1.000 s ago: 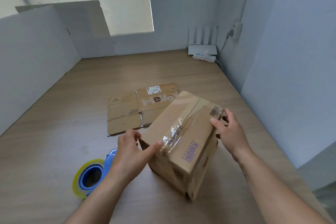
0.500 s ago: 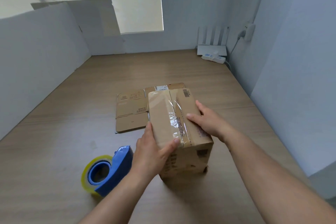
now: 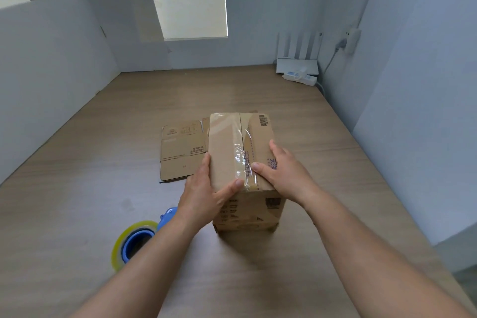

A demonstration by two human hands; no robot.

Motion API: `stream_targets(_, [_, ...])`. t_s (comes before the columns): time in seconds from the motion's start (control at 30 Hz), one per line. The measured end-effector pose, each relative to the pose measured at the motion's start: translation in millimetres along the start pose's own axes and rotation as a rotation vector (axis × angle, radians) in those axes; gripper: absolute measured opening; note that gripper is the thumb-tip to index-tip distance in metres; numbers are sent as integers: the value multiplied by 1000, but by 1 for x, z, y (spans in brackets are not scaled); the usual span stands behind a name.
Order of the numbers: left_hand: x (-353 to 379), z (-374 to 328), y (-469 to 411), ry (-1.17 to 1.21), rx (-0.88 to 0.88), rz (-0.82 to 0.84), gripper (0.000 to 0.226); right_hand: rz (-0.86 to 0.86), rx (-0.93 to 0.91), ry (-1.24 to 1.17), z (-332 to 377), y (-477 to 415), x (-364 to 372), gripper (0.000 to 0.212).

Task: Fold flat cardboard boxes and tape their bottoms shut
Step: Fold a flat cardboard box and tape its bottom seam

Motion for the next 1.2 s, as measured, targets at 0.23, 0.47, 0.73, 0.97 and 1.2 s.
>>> stream_targets(0.23, [-22,31,9,247,-54,-28,99,-16,-5,-3,3,1,-1,84])
stream_targets(0.47, [-51,112,47,-485,-374,12,65,0,20,58,15,6,-4,84])
stream_targets(0.73, [-27,149,61,-590,-499,280,70,-9,54,134,21,8,-7,83])
stream_targets(0.97, [-27,162,66,-405,-575,143,77,-66,92,129,18,14,-6,81])
stream_targets(1.2, [-13,162,80,-468,-587,66,78,-104,77,166,19,16,-4,77])
Point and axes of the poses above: each hand's wrist, its own y-axis away from the middle knuckle, its own x-axis out of the palm, z = x × y, the point moved 6 cm from there along -y, towards the middle knuckle, and after that the axes turned 8 degrees about x, right-handed, at the moved point
